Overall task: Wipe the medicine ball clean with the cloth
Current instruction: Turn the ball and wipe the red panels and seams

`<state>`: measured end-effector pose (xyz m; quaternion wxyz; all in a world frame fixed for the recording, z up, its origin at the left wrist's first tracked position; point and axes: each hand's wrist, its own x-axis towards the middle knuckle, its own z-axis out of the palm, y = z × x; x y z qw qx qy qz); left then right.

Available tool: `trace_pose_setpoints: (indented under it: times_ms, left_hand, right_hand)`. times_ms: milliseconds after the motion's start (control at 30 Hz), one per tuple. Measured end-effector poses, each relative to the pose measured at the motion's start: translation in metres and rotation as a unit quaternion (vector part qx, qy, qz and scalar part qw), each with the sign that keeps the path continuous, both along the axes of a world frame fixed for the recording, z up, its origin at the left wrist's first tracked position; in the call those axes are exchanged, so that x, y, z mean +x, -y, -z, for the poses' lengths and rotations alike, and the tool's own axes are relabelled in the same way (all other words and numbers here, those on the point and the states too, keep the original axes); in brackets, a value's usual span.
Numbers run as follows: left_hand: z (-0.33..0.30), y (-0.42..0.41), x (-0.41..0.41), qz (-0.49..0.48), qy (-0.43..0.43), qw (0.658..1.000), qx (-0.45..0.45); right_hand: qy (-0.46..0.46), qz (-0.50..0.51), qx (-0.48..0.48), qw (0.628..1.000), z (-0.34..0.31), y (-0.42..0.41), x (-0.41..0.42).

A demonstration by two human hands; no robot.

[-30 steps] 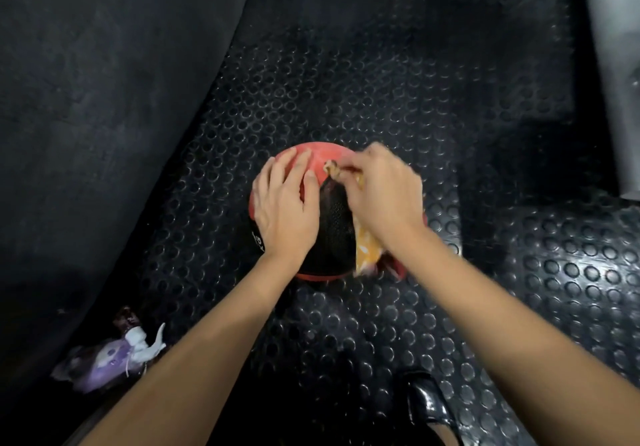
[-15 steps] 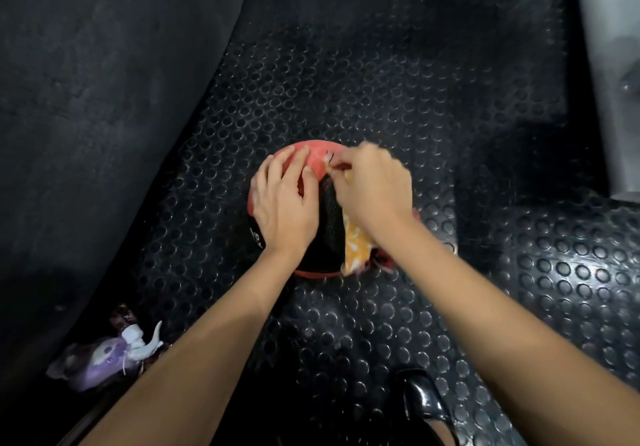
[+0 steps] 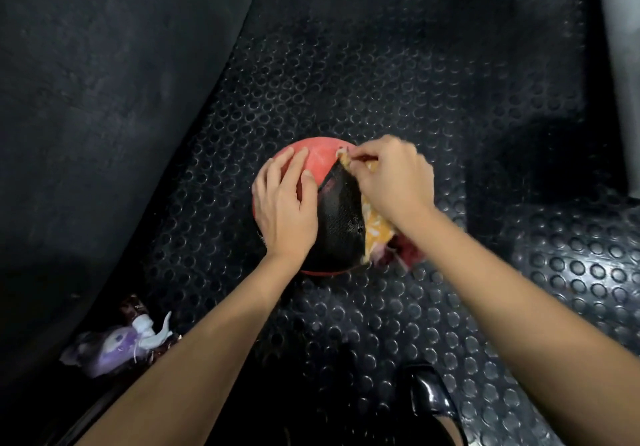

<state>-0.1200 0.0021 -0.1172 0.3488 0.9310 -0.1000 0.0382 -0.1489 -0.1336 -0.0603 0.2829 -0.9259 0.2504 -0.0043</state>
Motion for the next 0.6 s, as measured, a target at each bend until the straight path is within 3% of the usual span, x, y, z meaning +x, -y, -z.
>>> trace_pose_setpoints:
  times_ms: [100, 233, 400, 600]
  left_hand:
    - [0.001, 0.003, -0.006, -0.019, -0.004, 1.000, -0.006]
    - [-0.001, 0.002, 0.000, -0.020, -0.001, 1.000, -0.007]
    - [0.004, 0.004, -0.002, -0.035, -0.002, 0.999, -0.009]
    - [0.001, -0.010, 0.009, -0.088, -0.053, 0.993, -0.063]
  right_hand:
    - [-0.008, 0.029, 0.001, 1.000, 0.002, 0.004, 0.004]
    - [0.025, -0.038, 0.001, 0.999, 0.002, -0.021, -0.031]
    - [0.031, 0.047, 0.018, 0.998, 0.010, -0.004, -0.007]
    - [0.061, -0.056, 0.004, 0.997, 0.015, -0.038, -0.056]
